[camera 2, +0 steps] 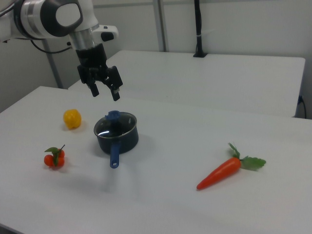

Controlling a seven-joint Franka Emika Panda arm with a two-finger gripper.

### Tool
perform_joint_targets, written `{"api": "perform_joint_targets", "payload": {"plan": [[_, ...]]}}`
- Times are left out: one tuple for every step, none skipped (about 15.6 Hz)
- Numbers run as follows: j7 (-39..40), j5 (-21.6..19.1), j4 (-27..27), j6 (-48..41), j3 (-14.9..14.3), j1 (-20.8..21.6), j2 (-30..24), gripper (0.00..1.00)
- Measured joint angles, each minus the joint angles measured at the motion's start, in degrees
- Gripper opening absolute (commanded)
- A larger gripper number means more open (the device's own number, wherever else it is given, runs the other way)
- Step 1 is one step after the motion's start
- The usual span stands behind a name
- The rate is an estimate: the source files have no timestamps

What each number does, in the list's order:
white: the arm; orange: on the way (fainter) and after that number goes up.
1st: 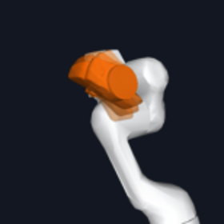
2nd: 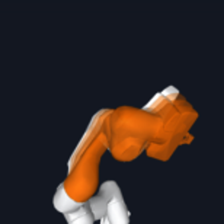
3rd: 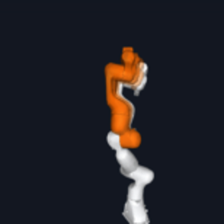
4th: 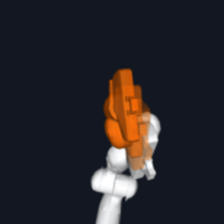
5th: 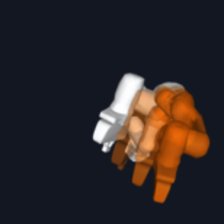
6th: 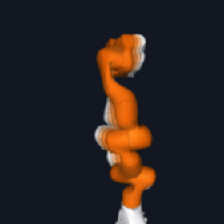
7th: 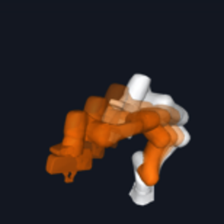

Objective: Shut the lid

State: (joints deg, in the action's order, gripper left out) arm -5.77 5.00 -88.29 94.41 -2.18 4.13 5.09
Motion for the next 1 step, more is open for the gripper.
{"api": "perform_joint_targets", "payload": {"plan": [[0.10,0.00,-0.33,-0.39,0.00,-0.25,-0.55,1.00]]}}
